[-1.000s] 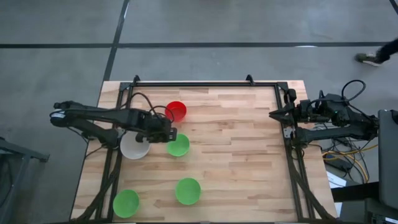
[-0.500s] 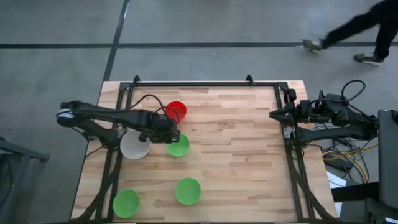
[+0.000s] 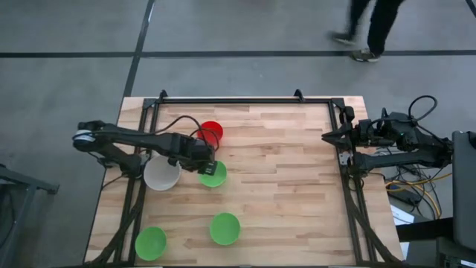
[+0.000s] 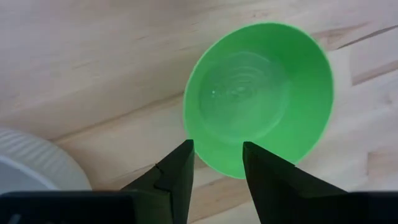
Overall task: Nest bowls inside each other
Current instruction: Stack the top green bowl on top of the white bowl
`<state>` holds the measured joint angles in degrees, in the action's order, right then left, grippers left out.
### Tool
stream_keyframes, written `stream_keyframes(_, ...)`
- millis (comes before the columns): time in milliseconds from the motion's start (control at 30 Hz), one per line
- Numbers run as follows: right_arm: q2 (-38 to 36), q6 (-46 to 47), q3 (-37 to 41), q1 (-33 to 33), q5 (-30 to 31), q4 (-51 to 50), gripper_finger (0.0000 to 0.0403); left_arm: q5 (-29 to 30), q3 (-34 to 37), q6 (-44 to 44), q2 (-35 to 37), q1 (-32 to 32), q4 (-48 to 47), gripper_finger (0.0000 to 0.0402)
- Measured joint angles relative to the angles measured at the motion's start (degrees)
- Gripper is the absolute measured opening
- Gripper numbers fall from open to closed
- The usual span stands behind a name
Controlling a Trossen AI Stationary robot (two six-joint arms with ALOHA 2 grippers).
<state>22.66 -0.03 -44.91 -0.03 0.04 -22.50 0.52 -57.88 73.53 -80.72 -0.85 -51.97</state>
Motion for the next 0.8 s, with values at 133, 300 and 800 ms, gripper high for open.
stream_keyframes(133, -0.01, 0.00, 0.00, 0.00, -0.01, 0.00, 0.0034, 0.10, 0.01, 1.28, -0.47, 0.30, -1.73, 0.0143)
stream_keyframes(300, 0.00, 0.00, 0.01, 0.01, -0.01, 0.00, 0.0034, 0.41, 0.05, 0.23, -0.07, 1.42, -2.10, 0.0143)
stream_keyframes(800, -0.01, 0.00, 0.02, 0.01, -0.01, 0.00, 0.0034, -4.39, 6.54, -3.51, 0.23, 4.46, 6.40, 0.0143)
